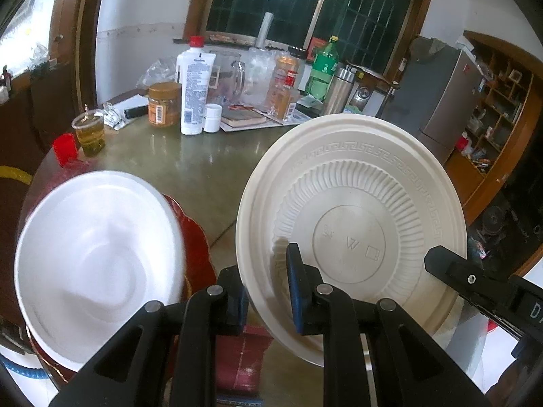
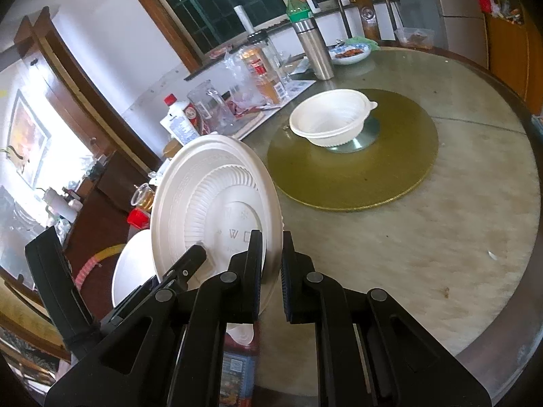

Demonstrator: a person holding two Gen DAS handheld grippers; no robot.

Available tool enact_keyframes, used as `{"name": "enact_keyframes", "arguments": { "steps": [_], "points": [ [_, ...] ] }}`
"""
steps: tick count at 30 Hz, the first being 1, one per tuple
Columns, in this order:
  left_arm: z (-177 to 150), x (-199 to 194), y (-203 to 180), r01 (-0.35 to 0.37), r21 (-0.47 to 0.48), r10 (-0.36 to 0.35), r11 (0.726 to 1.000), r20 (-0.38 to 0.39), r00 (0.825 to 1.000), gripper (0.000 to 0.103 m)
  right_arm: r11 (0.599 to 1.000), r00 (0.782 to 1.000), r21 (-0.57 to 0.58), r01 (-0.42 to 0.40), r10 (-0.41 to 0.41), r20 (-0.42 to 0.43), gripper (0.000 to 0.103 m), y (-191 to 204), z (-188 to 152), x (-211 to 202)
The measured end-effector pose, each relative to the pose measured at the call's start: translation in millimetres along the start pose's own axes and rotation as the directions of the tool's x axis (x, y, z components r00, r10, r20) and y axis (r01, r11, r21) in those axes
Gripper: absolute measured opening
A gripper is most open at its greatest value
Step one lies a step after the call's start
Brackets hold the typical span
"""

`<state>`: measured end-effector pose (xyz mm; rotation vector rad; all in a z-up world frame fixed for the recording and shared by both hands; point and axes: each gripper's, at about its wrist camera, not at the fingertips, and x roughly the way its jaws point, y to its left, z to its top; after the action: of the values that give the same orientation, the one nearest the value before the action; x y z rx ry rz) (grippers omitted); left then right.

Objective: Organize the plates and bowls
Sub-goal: 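Bring both held cream ribbed bowls over the red plate stack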

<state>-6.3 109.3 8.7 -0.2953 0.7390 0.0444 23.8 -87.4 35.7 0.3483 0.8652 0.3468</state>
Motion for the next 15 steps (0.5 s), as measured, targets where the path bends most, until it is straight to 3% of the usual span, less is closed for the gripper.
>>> {"name": "enact_keyframes", "arguments": {
  "steps": [10,15],
  "points": [
    [-0.3,-9.7,2.7,-0.059,-0.017,0.060,0.998,0.023,0.998,0.019,0.996,0.996,-0.034,-0.083,0.082,-0.021,0.010,2.4,1.7,4.1],
    [2.8,-26.6,3.2,-0.105,-0.029,0.107,0.994,0.074,0.992,0.019,0.987,0.990,-0.077,-0.142,0.140,-0.026,0.010,11.2,6.1,1.7]
  ]
}}
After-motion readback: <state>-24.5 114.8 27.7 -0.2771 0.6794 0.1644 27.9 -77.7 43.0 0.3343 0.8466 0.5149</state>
